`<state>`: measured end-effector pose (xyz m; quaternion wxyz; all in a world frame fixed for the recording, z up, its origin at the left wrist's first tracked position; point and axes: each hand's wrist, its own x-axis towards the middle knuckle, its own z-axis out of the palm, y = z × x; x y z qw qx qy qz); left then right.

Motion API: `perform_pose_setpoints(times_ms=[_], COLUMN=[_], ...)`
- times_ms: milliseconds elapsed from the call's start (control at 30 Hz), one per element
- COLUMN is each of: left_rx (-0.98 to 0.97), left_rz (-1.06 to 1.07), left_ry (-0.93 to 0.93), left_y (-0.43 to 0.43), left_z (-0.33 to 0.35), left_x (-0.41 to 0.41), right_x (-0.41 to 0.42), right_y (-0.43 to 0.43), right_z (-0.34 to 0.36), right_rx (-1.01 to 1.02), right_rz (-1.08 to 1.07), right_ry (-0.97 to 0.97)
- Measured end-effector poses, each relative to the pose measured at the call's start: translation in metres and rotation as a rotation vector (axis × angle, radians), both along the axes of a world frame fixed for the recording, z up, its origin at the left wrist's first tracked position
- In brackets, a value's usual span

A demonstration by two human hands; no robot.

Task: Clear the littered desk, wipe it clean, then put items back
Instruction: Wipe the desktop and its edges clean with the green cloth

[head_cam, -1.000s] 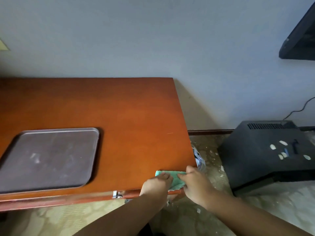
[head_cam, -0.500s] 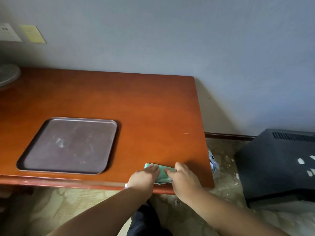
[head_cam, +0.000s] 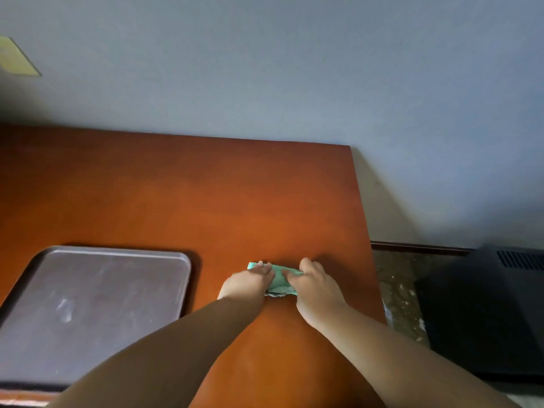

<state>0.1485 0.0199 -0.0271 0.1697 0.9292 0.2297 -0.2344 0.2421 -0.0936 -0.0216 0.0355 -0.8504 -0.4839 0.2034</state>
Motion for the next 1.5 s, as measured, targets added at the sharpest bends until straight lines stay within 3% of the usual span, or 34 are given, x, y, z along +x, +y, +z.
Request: perform_pose_setpoints(times_ms=[467, 700, 933, 1300, 1433, 1500], left_rx=[0.113, 0.254, 0.182, 0.063, 0.088, -0.013], left_rz=[0.018, 0.039, -0.027, -0.084, -0.119, -0.012], left_ry=[-0.094, -0.192, -0.022, 0.155, 0.081, -0.048], left_y=[0.233, 0.263, 0.225, 0.029, -0.031, -0.054], left_z=[-0.025, -0.009, -0.014, -0.007, -0.005, -0.009], left_x=[0.230, 0.258, 0.218, 0.028, -0.025, -0.049], right_x=[0.216, 0.243, 0.197, 0.018, -0.038, -0.062], right_y=[0.235, 0.278, 0.230, 0.038, -0.019, -0.040], right_z=[-0.022, -0.024, -0.009, 0.027, 0.023, 0.017], right_rx=[0.127, 0.082, 0.041, -0.168, -0.087, -0.052], right_rz=[-0.154, -0.185, -0.155, -0.018, 0.034, 0.029], right_ry=[-0.143, -0.261, -0.149, -0.016, -0.028, -0.013])
